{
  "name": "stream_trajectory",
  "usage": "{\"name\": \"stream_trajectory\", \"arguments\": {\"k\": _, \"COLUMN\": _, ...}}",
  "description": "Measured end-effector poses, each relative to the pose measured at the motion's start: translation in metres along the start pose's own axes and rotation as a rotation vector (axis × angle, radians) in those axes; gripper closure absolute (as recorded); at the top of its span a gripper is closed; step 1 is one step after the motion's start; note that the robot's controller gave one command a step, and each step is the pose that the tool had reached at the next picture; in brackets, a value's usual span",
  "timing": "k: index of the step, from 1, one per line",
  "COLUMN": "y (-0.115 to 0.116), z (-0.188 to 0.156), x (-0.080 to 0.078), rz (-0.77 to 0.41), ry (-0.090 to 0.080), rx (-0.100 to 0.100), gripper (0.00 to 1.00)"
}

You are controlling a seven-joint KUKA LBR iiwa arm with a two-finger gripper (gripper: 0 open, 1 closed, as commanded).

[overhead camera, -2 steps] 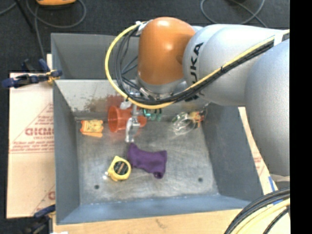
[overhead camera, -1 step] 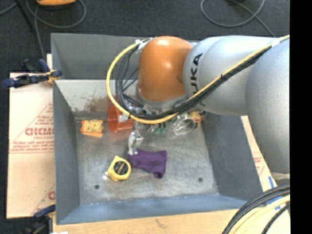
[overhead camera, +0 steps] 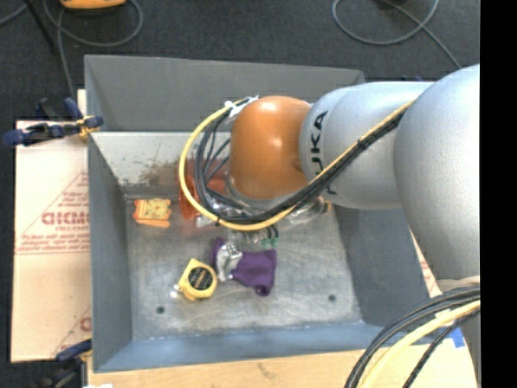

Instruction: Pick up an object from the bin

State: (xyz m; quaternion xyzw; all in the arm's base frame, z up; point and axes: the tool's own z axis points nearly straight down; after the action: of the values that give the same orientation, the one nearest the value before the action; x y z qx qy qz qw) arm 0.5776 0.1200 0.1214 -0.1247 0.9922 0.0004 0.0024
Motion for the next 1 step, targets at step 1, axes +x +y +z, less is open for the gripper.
{"name": "stream_trajectory", "arguments": {"k": 1, "y": 0.001, "z": 0.0397, "x": -0.0098, "rz": 0.014, "ry": -0.035, "rx": 0.003, "gripper": 1.0}}
